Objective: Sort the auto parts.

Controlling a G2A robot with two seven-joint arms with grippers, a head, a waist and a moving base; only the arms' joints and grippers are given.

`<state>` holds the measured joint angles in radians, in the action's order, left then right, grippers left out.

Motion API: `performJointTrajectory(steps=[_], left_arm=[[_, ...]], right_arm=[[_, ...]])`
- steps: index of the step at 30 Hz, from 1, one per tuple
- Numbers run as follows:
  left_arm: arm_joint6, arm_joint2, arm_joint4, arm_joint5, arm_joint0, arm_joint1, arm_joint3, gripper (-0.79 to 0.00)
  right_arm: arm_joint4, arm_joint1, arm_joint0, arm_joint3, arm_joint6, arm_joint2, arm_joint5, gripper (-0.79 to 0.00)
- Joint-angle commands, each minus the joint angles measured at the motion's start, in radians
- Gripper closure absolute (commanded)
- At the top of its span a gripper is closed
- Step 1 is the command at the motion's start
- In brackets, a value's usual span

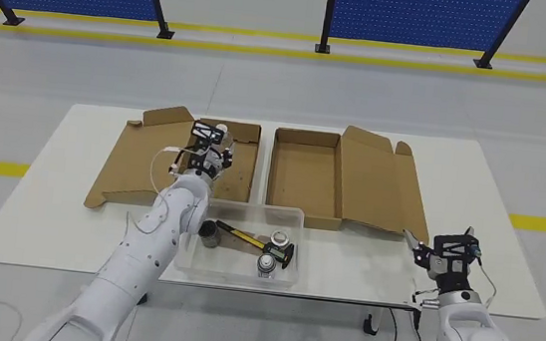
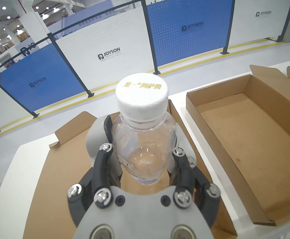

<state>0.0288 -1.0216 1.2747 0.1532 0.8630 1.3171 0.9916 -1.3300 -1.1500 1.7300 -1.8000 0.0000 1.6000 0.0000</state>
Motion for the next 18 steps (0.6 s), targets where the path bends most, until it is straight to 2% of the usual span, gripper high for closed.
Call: performJointTrajectory(steps=[1,8,9,10,11,13,14,15,17,18], left_arm=[[-0.020,0.014,-0.007,0.004,-0.017,0.010,-0.046,0.000],[-0.057,0.034,-0.047,0.023,-0.061,0.041,-0.177,0.000],[-0.060,0.034,-0.054,0.023,-0.066,0.044,-0.192,-0.025],[-0.064,0.036,-0.056,0.023,-0.071,0.048,-0.205,-0.105],[-0.068,0.038,-0.057,0.022,-0.075,0.051,-0.217,-0.139],[-0.072,0.040,-0.060,0.020,-0.084,0.056,-0.239,-0.151],[-0.073,0.040,-0.063,0.020,-0.087,0.058,-0.249,-0.268],[-0.075,0.040,-0.066,0.019,-0.091,0.061,-0.257,-0.345],[-0.079,0.039,-0.072,0.017,-0.096,0.065,-0.272,-0.366],[-0.077,0.037,-0.081,0.014,-0.097,0.067,-0.279,-0.440]], right_arm=[[0.000,0.000,0.000,0.000,0.000,0.000,0.000,-0.785],[0.000,0.000,0.000,0.000,0.000,0.000,0.000,-0.785],[0.000,0.000,0.000,0.000,0.000,0.000,0.000,-0.785],[0.000,0.000,0.000,0.000,0.000,0.000,0.000,-0.785],[0.000,0.000,0.000,0.000,0.000,0.000,0.000,-0.785],[0.000,0.000,0.000,0.000,0.000,0.000,0.000,-0.785],[0.000,0.000,0.000,0.000,0.000,0.000,0.000,-0.785],[0.000,0.000,0.000,0.000,0.000,0.000,0.000,-0.785],[0.000,0.000,0.000,0.000,0.000,0.000,0.000,-0.785],[0.000,0.000,0.000,0.000,0.000,0.000,0.000,-0.785]])
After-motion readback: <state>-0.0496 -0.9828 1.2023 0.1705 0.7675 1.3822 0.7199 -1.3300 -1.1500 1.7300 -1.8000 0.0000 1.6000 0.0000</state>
